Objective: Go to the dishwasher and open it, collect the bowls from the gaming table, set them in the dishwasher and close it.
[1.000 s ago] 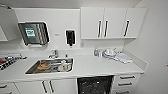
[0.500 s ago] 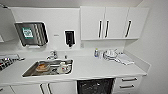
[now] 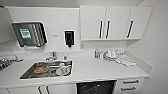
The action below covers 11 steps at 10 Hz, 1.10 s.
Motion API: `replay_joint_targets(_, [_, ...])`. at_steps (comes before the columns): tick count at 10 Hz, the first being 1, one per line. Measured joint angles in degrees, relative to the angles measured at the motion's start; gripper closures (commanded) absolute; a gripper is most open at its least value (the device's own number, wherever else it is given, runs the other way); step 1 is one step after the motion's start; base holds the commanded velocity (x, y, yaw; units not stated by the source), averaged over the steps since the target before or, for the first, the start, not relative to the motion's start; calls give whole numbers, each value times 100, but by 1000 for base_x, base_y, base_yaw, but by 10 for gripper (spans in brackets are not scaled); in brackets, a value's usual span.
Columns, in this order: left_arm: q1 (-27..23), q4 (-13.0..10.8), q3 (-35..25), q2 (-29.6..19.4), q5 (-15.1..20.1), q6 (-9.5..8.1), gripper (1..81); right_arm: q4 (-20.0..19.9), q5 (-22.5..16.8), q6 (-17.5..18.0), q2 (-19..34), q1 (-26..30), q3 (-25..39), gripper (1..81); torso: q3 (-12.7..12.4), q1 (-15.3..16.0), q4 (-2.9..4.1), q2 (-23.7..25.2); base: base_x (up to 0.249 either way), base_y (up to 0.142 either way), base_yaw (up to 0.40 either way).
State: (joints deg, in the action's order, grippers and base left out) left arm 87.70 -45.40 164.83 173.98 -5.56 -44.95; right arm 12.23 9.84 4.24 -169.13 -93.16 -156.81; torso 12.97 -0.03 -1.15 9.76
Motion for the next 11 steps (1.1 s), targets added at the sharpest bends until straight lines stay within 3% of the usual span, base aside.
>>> replay_joint_targets(7, [12,0,0,-4,-45,-1,811,-18,-210,55,91,63,57,811,0,2,0,0,0,0,0])
replay_joint_targets(8, [34,1,0,-28,-157,-1,811,-18,-218,71,138,61,162,811,0,2,0,0,0,0,0])
replay_joint_targets(10, [78,-2,0,-179,-811,-11,811,-20,-213,74,286,63,529,811,0,2,0,0,0,0,0])
replay_joint_targets(11, [61,-2,-2,-223,-953,-15,811,-22,-210,74,419,63,758,811,0,2,0,0,0,0,0])
